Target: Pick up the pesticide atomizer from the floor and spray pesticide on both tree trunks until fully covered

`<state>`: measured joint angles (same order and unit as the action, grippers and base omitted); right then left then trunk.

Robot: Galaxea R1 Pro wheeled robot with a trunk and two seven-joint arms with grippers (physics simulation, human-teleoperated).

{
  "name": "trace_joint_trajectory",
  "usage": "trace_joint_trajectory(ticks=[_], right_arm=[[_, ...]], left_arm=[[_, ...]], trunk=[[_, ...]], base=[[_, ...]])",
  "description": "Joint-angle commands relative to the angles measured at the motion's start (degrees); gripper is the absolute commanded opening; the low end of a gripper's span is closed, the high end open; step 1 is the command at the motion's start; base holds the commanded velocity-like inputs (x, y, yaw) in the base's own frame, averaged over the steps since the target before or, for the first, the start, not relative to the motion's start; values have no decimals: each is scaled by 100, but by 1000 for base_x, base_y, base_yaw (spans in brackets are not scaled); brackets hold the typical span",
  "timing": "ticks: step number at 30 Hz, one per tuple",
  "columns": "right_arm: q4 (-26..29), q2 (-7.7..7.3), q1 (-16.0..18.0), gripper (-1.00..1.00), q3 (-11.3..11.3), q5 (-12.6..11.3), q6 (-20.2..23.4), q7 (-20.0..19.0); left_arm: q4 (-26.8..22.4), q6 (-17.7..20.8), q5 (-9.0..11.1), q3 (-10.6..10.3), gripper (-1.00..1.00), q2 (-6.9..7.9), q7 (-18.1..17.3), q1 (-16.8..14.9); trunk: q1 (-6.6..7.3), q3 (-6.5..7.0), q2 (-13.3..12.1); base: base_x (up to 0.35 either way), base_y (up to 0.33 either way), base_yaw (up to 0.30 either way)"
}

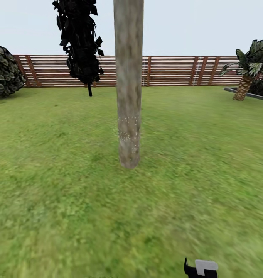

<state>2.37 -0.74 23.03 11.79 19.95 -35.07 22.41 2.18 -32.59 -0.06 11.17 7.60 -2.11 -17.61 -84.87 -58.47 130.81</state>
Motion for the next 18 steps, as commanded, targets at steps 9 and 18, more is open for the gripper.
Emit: trace_joint_trajectory(ticks=[9, 18], right_arm=[[0, 2, 0, 100, -1, 1, 0, 0], [0, -5, 0, 100, -1, 1, 0, 0]], left_arm=[[6, -541, 349, -9, -100, -38, -9, 118], [45, -530, 349, -10, -100, -39, -7, 155]], trunk=[[0, 0, 0], [0, 0, 0]], base=[[0, 0, 280], [0, 0, 281]])
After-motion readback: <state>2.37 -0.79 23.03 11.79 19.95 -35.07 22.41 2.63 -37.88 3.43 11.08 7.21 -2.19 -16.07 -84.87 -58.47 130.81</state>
